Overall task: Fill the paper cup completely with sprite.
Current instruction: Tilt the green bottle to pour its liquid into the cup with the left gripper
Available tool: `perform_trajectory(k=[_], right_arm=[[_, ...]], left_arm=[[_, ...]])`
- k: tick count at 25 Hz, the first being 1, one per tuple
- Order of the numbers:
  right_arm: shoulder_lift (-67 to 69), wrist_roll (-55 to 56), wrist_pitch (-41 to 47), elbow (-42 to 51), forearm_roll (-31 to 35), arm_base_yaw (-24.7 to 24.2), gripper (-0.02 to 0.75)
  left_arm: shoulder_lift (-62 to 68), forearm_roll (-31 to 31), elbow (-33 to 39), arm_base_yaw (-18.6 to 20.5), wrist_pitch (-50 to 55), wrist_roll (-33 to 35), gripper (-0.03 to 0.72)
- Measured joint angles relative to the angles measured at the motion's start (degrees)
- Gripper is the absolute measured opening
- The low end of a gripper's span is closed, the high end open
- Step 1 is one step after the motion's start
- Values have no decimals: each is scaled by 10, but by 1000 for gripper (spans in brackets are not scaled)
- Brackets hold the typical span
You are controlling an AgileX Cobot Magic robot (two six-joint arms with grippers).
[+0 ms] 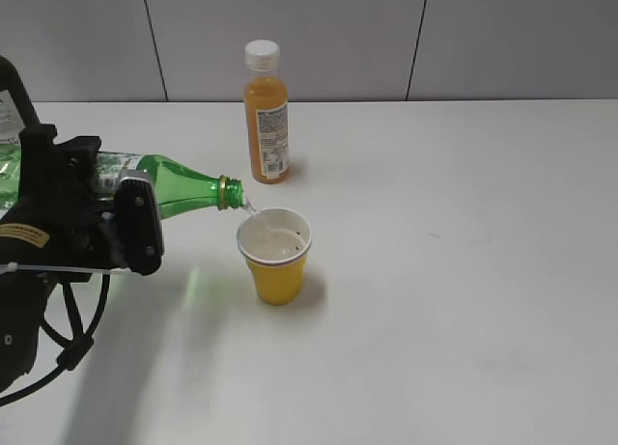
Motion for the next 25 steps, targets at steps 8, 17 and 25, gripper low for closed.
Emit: perform_trajectory(k=[8, 17, 25], right_arm=[[0, 0, 0, 0, 0, 0, 594], [0, 0, -1, 0, 0, 0, 594], [0, 0, -1, 0, 0, 0, 594]], left_arm=[[0, 0, 0, 0, -1, 16, 448], [0, 0, 0, 0, -1, 26, 448], [0, 0, 0, 0, -2, 26, 448]])
